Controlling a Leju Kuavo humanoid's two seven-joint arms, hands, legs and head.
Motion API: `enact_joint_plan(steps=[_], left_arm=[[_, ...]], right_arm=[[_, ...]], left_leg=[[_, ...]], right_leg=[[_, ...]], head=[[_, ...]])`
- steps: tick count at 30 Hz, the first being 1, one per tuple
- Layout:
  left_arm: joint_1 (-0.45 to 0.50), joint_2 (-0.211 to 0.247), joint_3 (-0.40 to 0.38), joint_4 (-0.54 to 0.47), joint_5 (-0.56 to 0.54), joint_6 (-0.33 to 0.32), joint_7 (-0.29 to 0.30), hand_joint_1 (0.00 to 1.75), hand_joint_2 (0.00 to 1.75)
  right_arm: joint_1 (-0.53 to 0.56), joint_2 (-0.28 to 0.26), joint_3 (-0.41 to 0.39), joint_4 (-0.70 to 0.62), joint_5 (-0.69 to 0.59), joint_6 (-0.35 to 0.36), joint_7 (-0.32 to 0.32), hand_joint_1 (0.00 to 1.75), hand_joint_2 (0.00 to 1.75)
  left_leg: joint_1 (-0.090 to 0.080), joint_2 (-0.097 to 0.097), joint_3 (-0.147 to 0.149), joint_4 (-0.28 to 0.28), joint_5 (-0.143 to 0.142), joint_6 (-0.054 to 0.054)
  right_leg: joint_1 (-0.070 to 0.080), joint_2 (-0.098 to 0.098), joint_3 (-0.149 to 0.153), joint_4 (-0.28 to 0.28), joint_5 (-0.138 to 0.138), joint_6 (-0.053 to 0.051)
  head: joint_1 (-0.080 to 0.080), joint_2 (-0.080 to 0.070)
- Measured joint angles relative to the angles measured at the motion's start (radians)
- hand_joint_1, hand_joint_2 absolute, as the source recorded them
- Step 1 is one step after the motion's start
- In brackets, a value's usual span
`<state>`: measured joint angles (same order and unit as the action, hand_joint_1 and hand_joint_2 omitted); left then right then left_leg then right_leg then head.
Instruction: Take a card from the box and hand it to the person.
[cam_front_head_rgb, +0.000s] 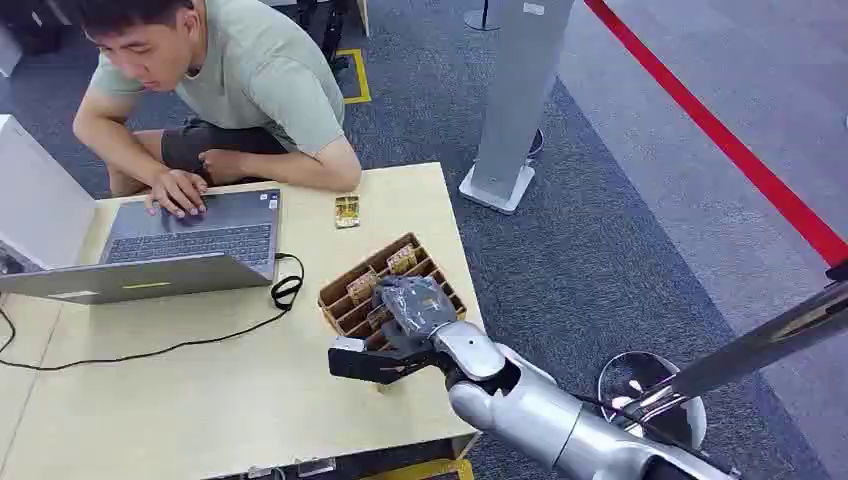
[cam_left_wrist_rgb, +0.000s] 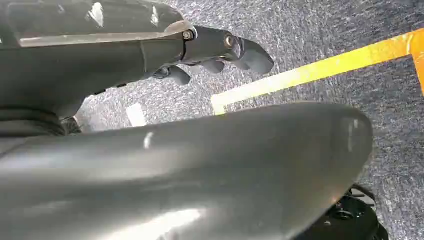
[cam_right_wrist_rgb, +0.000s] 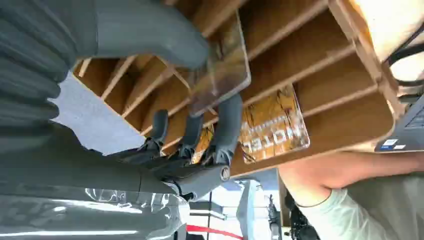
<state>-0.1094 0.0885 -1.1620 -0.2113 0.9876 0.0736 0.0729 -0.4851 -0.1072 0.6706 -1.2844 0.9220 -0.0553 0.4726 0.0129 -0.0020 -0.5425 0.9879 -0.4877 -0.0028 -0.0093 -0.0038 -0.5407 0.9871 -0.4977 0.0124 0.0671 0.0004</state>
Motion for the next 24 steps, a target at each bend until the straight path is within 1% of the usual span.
enact_joint_plan(steps=[5, 9, 10, 11, 16, 17, 24], left_arm=[[0.0, 0.0, -0.006, 0.0, 0.0, 0.0, 0.0, 0.0, 0.0], [0.0, 0.0, -0.007, 0.0, 0.0, 0.0, 0.001, 0.0, 0.0], [0.0, 0.0, -0.008, 0.0, 0.0, 0.0, 0.002, 0.0, 0.0], [0.0, 0.0, -0.009, 0.0, 0.0, 0.0, 0.002, 0.0, 0.0], [0.0, 0.0, -0.016, 0.0, 0.0, 0.0, 0.002, 0.0, 0.0], [0.0, 0.0, -0.016, 0.0, 0.0, 0.0, 0.002, 0.0, 0.0], [0.0, 0.0, -0.017, 0.0, -0.004, -0.002, 0.003, 0.0, 0.0]], right_arm=[[0.0, 0.0, -0.003, -0.002, 0.0, 0.0, 0.002, 1.31, 1.75], [0.0, 0.0, -0.004, -0.005, 0.001, 0.0, -0.002, 1.26, 1.75], [0.0, 0.0, -0.004, -0.005, 0.001, 0.0, -0.003, 1.29, 1.75], [0.0, 0.0, -0.005, -0.005, 0.001, 0.0, -0.003, 1.26, 1.75], [0.0, 0.0, -0.007, -0.005, 0.001, 0.0, -0.005, 1.26, 1.75], [0.0, 0.0, -0.007, -0.005, 0.001, 0.0, -0.005, 1.31, 1.75], [0.002, 0.0, -0.008, -0.007, 0.001, 0.0, -0.005, 1.29, 1.75]], left_leg=[[0.0, 0.0, 0.0, 0.0, 0.0, 0.0], [0.0, 0.0, 0.0, 0.0, 0.0, 0.0], [0.0, 0.0, 0.0, 0.0, 0.0, 0.0], [0.0, 0.0, 0.0, 0.0, 0.0, 0.0], [0.0, 0.0, 0.0, 0.0, 0.0, 0.0], [0.0, 0.0, 0.0, 0.0, 0.0, 0.0], [0.0, 0.0, 0.001, 0.0, 0.0, 0.0]], right_leg=[[0.0, 0.0, 0.0, 0.0, 0.0, 0.0], [0.0, 0.0, 0.0, 0.0, 0.0, 0.0], [0.0, 0.0, 0.0, 0.0, 0.0, 0.0], [0.0, 0.0, 0.0, 0.0, 0.0, 0.0], [0.0, 0.0, 0.0, 0.0, 0.0, 0.0], [0.0, 0.0, 0.0, 0.0, 0.0, 0.0], [0.0, 0.0, 0.0, 0.0, 0.0, 0.0]], head=[[0.0, 0.0], [0.0, 0.0], [0.0, 0.0], [0.0, 0.0], [0.0, 0.0], [0.0, 0.0], [0.0, 0.0]])
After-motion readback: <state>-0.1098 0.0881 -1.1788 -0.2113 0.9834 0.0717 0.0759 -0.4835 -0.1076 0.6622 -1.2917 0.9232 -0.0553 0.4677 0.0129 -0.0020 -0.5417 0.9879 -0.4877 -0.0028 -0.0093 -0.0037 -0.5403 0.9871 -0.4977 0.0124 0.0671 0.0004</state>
